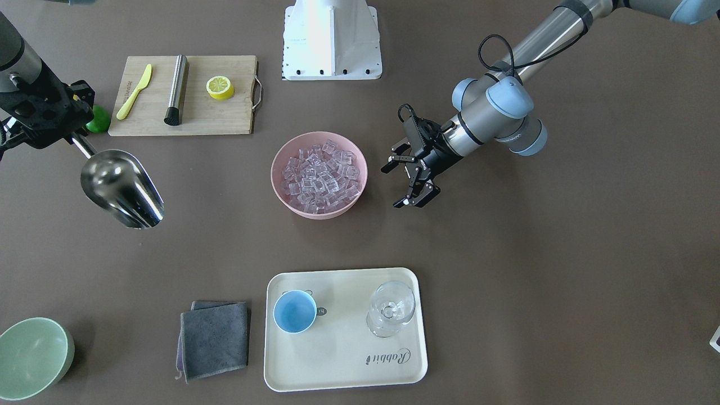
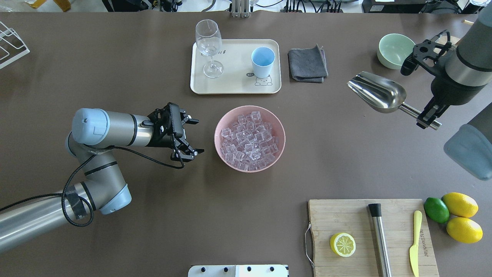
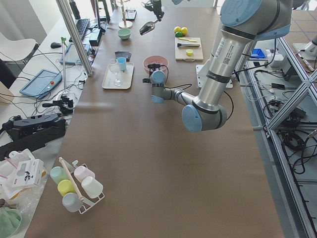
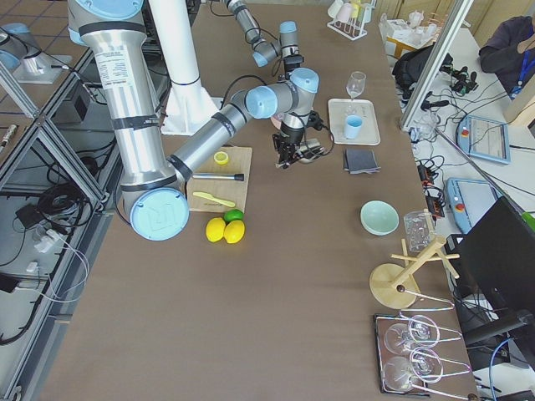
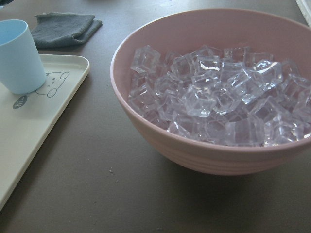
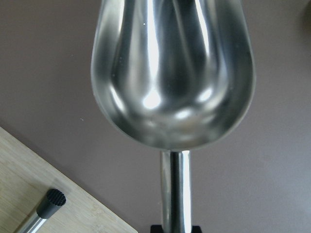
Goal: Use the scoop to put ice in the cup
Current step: 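Lift the scoop with the right gripper and carry it toward the pink bowl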
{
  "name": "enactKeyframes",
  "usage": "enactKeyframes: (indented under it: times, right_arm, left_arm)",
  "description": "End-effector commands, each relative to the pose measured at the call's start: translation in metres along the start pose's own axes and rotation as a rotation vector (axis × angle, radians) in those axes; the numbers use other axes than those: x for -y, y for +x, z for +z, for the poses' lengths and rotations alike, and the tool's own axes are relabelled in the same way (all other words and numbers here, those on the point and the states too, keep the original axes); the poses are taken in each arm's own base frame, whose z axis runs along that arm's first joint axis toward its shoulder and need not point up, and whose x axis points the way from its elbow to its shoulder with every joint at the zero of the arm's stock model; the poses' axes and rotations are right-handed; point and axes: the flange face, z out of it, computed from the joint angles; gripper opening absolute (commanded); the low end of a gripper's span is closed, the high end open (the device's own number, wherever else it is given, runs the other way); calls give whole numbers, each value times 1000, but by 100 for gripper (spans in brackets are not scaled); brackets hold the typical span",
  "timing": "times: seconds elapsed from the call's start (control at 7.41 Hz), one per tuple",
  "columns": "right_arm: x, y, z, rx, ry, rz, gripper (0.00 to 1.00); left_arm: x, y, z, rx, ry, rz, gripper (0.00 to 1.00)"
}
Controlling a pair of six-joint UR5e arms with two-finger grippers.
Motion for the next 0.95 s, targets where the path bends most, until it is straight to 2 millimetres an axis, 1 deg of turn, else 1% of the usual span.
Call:
enactKeyframes:
  times: [0.0, 0.27, 0.41, 0.54, 0.68, 0.81]
  right_arm:
    - [47, -96, -51, -52, -53, -166, 0]
    - [60, -166, -51, -26, -49, -297, 0]
    - [65, -188, -29, 7, -118, -317, 0]
    - [62, -198, -25, 42, -171, -306, 0]
    - [62, -205, -30, 45, -234, -288, 0]
    - [72, -213, -41, 46, -283, -285, 0]
  left_arm:
    - [3, 17, 9, -2, 27, 7, 99]
    - [6, 20, 9, -15, 39, -9, 99]
    - [8, 22, 10, -27, 41, -8, 99]
    - [7, 23, 10, -43, 39, -8, 99]
    - [7, 22, 10, -44, 37, -9, 99]
    - [7, 21, 10, -41, 37, -21, 99]
